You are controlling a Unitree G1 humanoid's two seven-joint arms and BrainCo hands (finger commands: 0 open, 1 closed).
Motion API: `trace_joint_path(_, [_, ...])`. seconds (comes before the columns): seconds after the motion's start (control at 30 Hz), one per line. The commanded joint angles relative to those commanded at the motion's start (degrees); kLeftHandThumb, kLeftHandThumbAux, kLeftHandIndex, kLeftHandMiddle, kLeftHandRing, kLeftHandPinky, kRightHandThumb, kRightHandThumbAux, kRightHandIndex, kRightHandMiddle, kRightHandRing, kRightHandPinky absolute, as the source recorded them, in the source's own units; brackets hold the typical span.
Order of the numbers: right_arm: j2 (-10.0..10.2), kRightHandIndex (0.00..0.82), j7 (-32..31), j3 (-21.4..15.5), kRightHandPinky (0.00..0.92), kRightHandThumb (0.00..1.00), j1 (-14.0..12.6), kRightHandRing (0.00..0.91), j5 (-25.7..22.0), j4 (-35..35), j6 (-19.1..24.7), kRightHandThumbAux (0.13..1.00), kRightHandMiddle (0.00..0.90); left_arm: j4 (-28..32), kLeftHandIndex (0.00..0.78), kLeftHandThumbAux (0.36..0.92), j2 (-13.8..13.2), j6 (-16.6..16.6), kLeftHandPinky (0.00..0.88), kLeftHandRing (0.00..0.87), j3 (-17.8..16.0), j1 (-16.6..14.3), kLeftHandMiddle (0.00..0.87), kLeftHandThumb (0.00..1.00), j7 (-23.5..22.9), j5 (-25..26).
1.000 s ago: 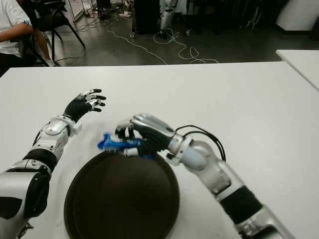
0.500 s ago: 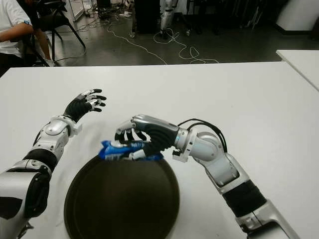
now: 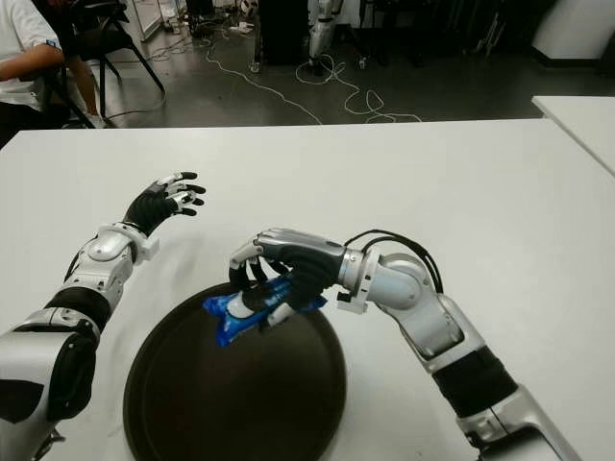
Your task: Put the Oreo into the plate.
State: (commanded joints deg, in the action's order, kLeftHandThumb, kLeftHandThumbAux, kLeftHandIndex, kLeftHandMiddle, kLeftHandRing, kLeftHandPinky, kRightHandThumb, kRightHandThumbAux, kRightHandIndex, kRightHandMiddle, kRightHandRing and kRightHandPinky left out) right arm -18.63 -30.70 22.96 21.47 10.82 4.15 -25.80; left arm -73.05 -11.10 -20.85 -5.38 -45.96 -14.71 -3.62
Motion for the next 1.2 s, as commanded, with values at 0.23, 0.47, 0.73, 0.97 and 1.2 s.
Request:
trace_joint_path(0.23, [4.3,0.636,2.1,0.8,0.806,0.000,-1.0,0.813,-1.0,7.3,-1.9,0.859,0.791,0.1,0.192,0.625,0.1,-0.2,0.327,0.309,0.2,0.1,0.303,0.068,0.1,-0.1])
trace_joint_path(0.47, [5.5,0.674,0.7,0.4,0.813,0.000,-1.1,0.828,-1.8,8.9,-0.8,0.882,0.804,0.1,0.188,0.624,0.2,-0.3,0.327,0.304,0.2,0.1,0.296,0.069,-0.1,0.1])
trace_joint_path(0.73, [5.3,0.689,-0.6,0.4,0.816,0.000,-1.1,0.827,-2.2,8.3,0.7,0.891,0.805,0.2,0.188,0.618,0.4,-0.5,0.332,0.310,0.0,0.2,0.299,0.064,-0.2,0.3])
trace_joint_path(0.97, [5.4,0.692,1.6,0.5,0.819,0.000,-1.2,0.829,0.3,8.5,-0.8,0.891,0.806,0.2,0.194,0.632,0.6,-0.4,0.330,0.310,0.0,0.1,0.302,0.077,0.3,0.2])
trace_joint_path(1.2, [5.0,0.707,2.0,0.9,0.831,0.000,-1.1,0.847,2.1,8.3,-0.6,0.891,0.825,0.2,0.198,0.625,0.7,-0.4,0.333,0.314,0.0,0.1,0.307,0.080,0.5,0.2])
